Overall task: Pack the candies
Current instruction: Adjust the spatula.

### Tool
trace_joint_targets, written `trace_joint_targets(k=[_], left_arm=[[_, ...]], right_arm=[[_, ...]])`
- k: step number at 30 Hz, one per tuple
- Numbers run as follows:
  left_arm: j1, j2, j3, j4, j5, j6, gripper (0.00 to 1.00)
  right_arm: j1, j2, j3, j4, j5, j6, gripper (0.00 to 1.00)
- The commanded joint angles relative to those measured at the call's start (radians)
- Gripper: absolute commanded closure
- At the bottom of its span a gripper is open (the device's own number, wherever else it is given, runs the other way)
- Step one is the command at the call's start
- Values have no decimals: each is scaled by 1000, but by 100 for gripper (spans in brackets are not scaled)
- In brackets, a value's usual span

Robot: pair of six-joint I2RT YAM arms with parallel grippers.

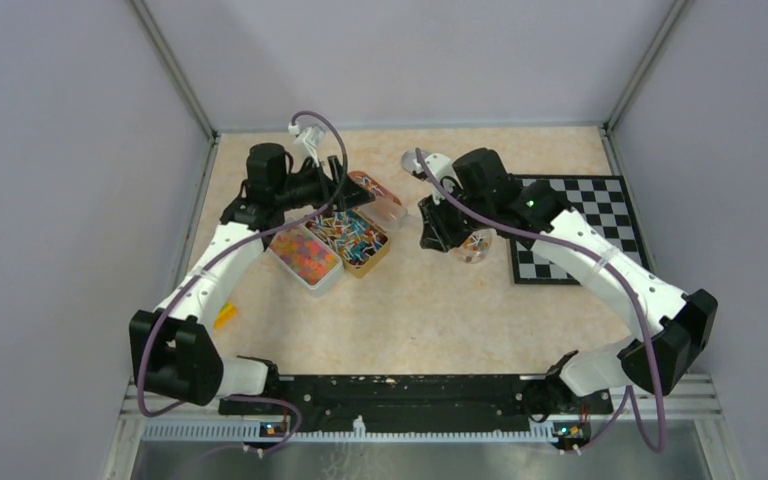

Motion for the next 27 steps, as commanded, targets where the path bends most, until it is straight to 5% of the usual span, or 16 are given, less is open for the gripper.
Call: trace_joint_targets(k=[1,16,22,27], left_arm=[[2,-9,36,-56,-85,39,29],[2,16,-22,-87,-91,82,44],[10,-10,28,-133,-318,141,3],[57,-28,32,-119,-570,149,1]], right_arm=[[7,-28,53,90,-17,-49,100],[7,-108,-58,277,5,-34,100],[7,-7,87,75,23,19,100],[10,122,253,-104,46,21,100]])
